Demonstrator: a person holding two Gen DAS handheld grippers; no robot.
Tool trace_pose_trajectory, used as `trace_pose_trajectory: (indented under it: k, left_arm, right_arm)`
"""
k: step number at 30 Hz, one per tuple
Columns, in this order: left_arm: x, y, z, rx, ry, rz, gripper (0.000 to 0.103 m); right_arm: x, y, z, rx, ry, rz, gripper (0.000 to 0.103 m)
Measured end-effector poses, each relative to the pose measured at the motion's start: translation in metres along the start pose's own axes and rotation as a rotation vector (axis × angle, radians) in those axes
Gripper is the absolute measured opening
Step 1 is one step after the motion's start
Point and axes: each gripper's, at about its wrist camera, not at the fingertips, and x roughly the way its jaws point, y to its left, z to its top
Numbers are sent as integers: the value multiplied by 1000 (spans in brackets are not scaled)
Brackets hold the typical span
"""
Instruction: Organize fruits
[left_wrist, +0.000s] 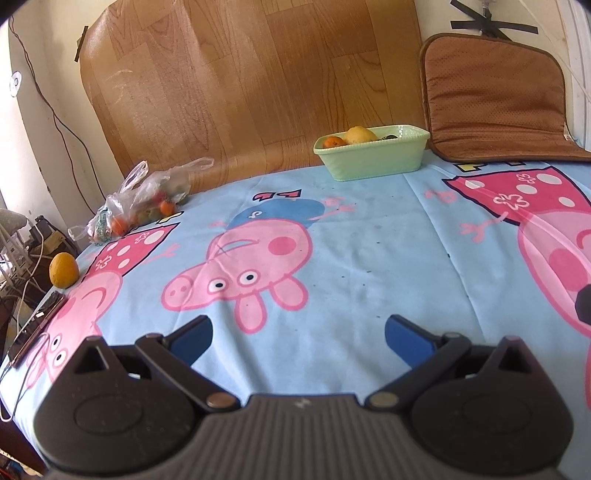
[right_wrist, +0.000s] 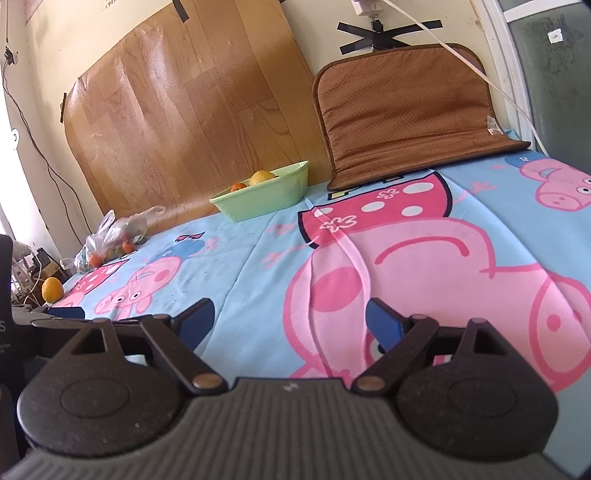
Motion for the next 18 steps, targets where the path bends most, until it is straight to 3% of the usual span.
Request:
trace_pose_trajectory:
  k: [15,18]
  left_arm:
    - [-3,1,-1,-8,-23,-1,103]
    - [-3,1,0,-12,-19,-41,103]
  right_arm:
    - [0,-2,0,1,-2,-1,91]
    - [0,-2,0,1,-6,5,91]
